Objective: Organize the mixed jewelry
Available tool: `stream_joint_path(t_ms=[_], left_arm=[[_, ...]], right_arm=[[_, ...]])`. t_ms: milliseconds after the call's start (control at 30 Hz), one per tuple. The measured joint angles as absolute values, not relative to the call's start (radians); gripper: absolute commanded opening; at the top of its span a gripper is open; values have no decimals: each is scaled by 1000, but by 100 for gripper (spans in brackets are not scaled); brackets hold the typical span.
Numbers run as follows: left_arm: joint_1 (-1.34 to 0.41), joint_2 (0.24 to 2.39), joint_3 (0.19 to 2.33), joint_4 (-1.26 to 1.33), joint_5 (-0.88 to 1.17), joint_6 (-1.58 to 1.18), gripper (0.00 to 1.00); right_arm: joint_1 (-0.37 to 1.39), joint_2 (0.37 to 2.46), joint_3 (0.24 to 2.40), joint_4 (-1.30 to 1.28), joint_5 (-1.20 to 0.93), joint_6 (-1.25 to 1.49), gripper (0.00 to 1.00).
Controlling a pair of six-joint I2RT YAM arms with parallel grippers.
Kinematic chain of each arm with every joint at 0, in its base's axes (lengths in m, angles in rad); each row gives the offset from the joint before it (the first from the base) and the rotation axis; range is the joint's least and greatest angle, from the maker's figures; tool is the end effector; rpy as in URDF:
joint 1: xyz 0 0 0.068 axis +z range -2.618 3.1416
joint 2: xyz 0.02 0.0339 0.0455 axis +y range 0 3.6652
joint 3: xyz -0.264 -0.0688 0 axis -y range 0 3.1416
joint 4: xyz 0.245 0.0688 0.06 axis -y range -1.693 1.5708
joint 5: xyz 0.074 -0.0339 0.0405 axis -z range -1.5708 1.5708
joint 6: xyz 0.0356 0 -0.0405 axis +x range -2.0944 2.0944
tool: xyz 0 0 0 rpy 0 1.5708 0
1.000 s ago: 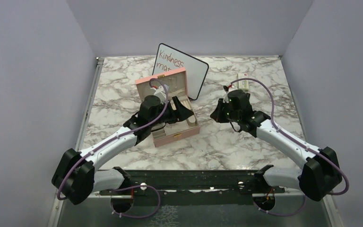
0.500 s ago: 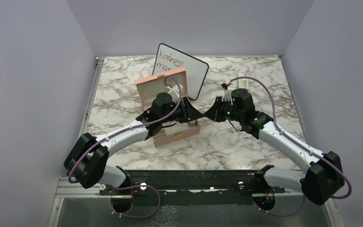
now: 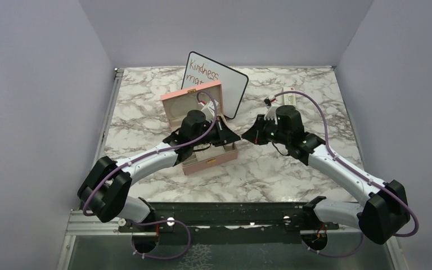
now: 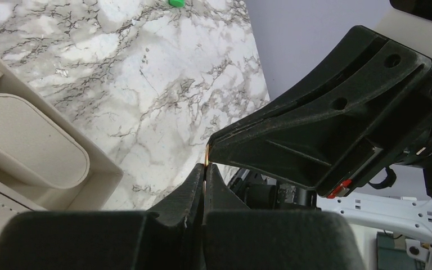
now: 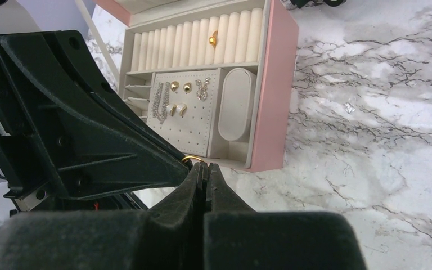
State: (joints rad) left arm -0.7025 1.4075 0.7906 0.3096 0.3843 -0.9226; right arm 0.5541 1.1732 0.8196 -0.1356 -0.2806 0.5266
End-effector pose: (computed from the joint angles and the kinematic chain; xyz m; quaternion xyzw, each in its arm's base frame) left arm 0.2307 -0.2128 0.2488 0.0251 0.7997 -0.5269 0.2867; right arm 0.2192 0.1472 0.2775 -0.0837 0.8478 0.3650 0.3755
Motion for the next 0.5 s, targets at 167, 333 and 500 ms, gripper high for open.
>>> stream_joint_path(t_ms=[167, 333, 500], left_arm=[[-702, 1407, 791, 308, 384, -906, 0], [-701, 1393, 791, 306, 397, -897, 0], [-676, 1356, 809, 305, 465, -915, 0]], right_arm=[[554, 1155, 810, -133, -276, 551, 42], [553, 1066, 783, -116, -278, 602, 53], [552, 975, 747, -24, -281, 710, 60]])
